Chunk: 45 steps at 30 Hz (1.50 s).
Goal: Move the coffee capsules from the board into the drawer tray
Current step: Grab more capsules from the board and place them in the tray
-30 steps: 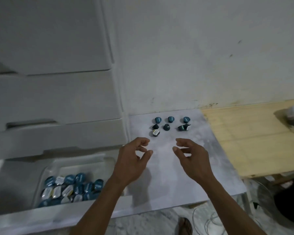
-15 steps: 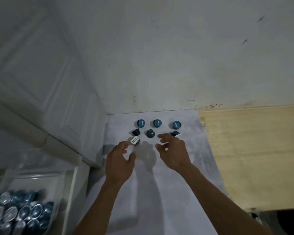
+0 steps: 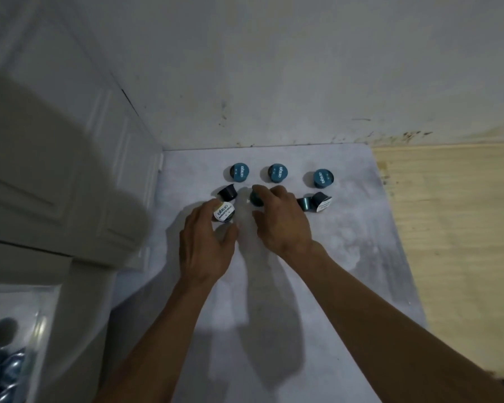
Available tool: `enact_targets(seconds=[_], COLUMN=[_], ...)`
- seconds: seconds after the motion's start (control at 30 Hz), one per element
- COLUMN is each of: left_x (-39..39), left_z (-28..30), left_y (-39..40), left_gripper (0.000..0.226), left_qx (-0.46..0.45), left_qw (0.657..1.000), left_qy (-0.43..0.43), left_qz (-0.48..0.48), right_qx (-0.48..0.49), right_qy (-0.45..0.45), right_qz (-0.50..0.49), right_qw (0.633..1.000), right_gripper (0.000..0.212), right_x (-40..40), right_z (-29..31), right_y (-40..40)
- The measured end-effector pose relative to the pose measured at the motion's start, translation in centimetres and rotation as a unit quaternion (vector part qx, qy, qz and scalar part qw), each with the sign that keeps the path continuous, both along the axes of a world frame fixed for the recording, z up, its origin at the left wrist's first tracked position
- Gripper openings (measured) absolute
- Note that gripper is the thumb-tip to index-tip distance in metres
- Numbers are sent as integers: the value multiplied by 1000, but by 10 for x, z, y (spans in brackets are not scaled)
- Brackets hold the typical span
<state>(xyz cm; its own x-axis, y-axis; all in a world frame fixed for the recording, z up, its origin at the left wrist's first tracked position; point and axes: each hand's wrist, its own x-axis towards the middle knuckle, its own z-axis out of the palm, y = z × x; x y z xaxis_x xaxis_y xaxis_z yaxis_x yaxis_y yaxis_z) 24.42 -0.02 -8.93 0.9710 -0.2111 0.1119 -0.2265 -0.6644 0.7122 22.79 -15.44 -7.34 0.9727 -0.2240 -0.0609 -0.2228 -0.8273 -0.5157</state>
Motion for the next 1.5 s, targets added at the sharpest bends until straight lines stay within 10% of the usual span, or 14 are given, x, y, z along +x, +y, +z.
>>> enact_targets(seconds=[1.5], left_x=[-10], left_z=[-28], left_y=[4], left_gripper=[25], left_qx=[-96], left_qw=[991], left_qy=[-94], left_qz=[19], right_qx=[33], right_qy=[-243], right_qz=[-74], right_qw=[967], right_gripper=[20], right_x=[-43], right_z=[-46], right_y=[7])
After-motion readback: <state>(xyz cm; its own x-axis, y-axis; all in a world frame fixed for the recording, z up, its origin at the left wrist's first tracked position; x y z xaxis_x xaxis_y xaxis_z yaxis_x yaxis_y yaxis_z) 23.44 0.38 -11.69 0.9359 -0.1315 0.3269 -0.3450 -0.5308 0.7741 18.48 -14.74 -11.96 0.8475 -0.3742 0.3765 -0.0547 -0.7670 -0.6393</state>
